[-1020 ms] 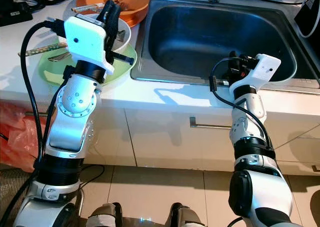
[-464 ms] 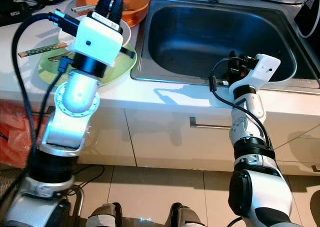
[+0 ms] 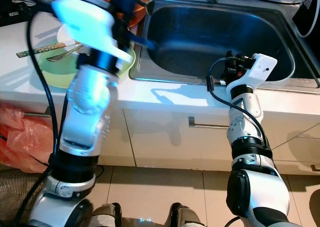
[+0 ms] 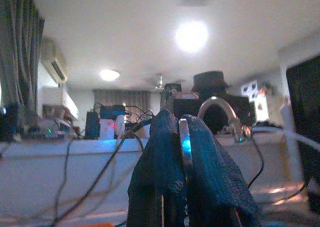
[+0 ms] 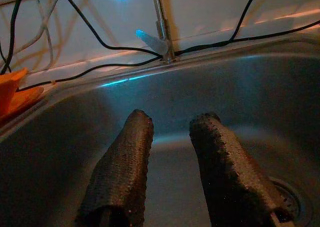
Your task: Kitchen organization
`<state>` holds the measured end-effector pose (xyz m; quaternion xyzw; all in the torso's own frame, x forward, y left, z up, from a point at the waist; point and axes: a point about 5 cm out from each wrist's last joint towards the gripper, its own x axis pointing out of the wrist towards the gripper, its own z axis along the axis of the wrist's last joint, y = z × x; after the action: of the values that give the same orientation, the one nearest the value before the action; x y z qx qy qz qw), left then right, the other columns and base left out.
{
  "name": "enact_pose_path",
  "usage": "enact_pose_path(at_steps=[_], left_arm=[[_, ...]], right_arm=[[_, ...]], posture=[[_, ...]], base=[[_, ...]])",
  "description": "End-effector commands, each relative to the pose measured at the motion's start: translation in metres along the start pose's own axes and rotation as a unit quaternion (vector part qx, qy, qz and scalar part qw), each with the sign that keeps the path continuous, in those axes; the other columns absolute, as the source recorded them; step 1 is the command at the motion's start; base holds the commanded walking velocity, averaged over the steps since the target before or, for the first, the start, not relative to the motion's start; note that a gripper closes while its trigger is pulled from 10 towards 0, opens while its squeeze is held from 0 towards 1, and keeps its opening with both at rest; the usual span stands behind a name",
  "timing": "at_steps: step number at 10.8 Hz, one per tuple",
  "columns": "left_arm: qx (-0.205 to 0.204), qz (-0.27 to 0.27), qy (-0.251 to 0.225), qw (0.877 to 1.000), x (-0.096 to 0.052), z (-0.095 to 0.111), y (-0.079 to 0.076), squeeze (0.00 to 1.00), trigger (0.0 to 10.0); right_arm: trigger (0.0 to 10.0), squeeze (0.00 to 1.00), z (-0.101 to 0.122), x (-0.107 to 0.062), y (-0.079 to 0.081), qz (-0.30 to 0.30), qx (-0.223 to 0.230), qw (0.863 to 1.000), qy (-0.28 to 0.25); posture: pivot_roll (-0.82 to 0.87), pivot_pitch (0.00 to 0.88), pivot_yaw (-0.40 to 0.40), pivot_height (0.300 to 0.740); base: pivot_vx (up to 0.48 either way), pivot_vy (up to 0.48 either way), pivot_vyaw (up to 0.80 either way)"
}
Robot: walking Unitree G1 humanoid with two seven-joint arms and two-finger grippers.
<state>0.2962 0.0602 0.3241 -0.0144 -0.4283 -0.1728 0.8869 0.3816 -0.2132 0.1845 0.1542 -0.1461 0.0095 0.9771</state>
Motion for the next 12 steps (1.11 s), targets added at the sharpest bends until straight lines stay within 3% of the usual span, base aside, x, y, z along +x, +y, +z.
enact_pose_path(at_steps=[1, 2, 4, 7, 8, 10, 11, 12], left_arm=[[-0.049, -0.006, -0.003, 0.999, 0.005, 0.003, -0.003, 0.0, 10.0], [-0.131, 0.02, 0.011, 0.991, 0.006, -0.002, 0.002, 0.0, 10.0], [-0.284, 0.081, 0.036, 0.955, 0.001, -0.02, 0.021, 0.0, 10.0], [-0.386, 0.115, 0.057, 0.914, -0.007, -0.039, 0.033, 0.0, 10.0], [-0.432, 0.119, 0.041, 0.893, -0.006, -0.037, 0.035, 0.0, 10.0], [-0.489, 0.121, 0.024, 0.864, -0.004, -0.036, 0.037, 0.0, 10.0], [-0.488, 0.112, 0.027, 0.866, -0.003, -0.036, 0.035, 0.0, 10.0], [-0.491, 0.103, 0.03, 0.865, -0.002, -0.036, 0.032, 0.0, 10.0]], right_arm=[[10.0, 0.0, -0.021, -0.01, -0.001, -0.009, 0.016, 0.999, 0.039], [10.0, 0.0, -0.019, -0.009, 0.001, -0.007, 0.02, 0.999, 0.035], [10.0, 0.0, -0.018, -0.008, 0.005, -0.003, 0.033, 0.999, 0.028], [10.0, 0.0, -0.016, -0.007, 0.009, 0.001, 0.053, 0.998, 0.022], [10.0, 0.0, -0.016, -0.006, 0.011, 0.003, 0.056, 0.998, 0.022], [10.0, 0.0, -0.014, -0.005, 0.014, 0.007, 0.072, 0.997, 0.017], [10.0, 0.6, -0.011, -0.004, 0.017, 0.013, 0.082, 0.996, 0.012], [10.0, 1.0, -0.007, -0.002, 0.019, 0.012, 0.115, 0.993, 0.002]], posture=[[0.22, 0.159, -0.05, 0.74], [0.22, 0.156, -0.049, 0.74], [0.21, 0.156, -0.05, 0.74], [0.2, 0.168, -0.052, 0.74], [0.21, 0.171, -0.051, 0.74], [0.2, 0.174, -0.052, 0.74], [0.2, 0.173, -0.052, 0.74], [0.2, 0.176, -0.05, 0.74]], base=[[0.0, 0.0, 0.0], [0.0, 0.0, 0.0], [0.0, 0.0, 0.0], [0.0, 0.0, 0.0], [0.0, 0.0, 0.0], [0.0, 0.0, 0.0], [0.0, 0.0, 0.0], [0.0, 0.0, 0.0]])
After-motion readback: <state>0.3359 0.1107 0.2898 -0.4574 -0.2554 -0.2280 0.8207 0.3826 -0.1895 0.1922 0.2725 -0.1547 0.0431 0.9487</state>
